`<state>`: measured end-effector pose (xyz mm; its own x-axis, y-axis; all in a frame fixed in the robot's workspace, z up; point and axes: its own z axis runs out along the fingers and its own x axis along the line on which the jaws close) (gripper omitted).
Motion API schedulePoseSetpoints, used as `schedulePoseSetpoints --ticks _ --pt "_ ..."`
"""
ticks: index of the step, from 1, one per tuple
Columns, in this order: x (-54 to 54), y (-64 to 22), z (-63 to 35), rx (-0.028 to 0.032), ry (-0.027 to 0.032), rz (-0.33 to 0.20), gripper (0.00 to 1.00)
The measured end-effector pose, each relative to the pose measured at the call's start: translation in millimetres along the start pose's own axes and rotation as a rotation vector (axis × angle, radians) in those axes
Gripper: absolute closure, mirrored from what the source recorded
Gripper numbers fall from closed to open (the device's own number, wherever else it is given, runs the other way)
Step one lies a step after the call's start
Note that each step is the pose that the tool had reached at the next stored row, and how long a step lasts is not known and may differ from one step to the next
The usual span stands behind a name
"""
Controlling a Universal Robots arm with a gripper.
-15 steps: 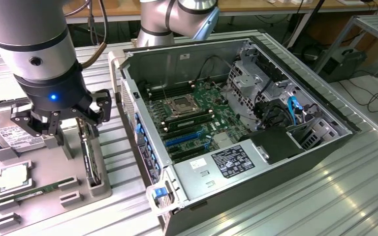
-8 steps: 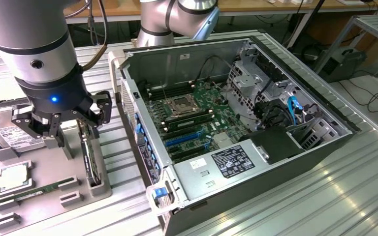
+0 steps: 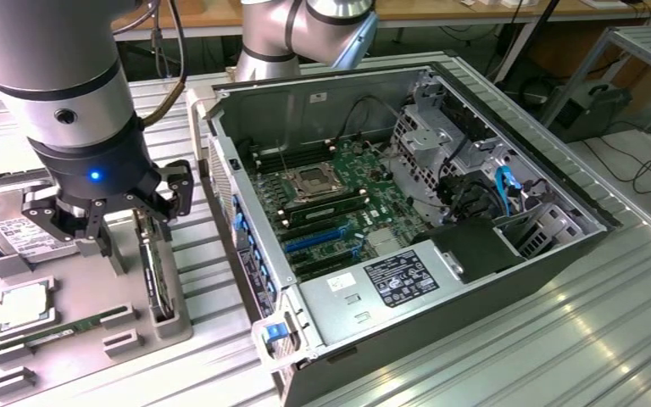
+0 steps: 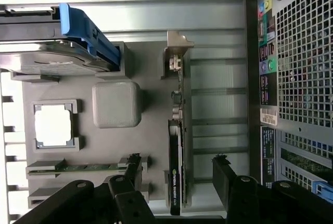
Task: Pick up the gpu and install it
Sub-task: 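Pick up the gpu and move the gpu toward the slot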
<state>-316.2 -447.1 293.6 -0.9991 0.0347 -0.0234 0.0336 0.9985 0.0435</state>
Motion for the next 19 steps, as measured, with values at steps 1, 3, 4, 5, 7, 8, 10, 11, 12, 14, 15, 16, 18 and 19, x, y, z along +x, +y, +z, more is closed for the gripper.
schedulePoseSetpoints --ticks 1,3,4,5,7,8,10,11,12,14,15,16,18,19 --pt "0.0 -0.2 0.4 0.0000 0.0000 0.000 0.34" --pt "0.0 -0.5 1.3 0.0000 0.0000 0.000 0.34" --pt "0.0 -0.8 1.9 -0.0001 0.0000 0.000 0.34" --pt "0.0 -1.1 2.9 -0.0002 -0.0001 0.000 0.34" --pt "0.0 -1.5 4.3 -0.0001 -0.0001 0.000 0.34" --pt "0.1 -1.7 4.9 0.0000 0.0000 0.000 0.34" --pt "0.1 -2.2 6.0 0.0000 0.0000 0.000 0.34" --pt "0.1 -2.4 6.6 0.0000 0.0000 0.000 0.34" --pt "0.1 -4.2 10.2 0.0000 0.0000 0.000 0.34" --pt "0.1 -4.7 11.3 0.0001 0.0002 0.000 0.34" --pt "0.1 -4.9 11.8 0.0000 0.0002 0.000 0.34" --pt "0.1 -5.2 12.3 0.0000 0.0005 0.000 0.34" --pt "0.2 -5.4 13.7 -0.0001 0.0007 0.000 0.34" --pt "0.1 -5.4 14.3 0.0000 0.0007 0.000 0.34"
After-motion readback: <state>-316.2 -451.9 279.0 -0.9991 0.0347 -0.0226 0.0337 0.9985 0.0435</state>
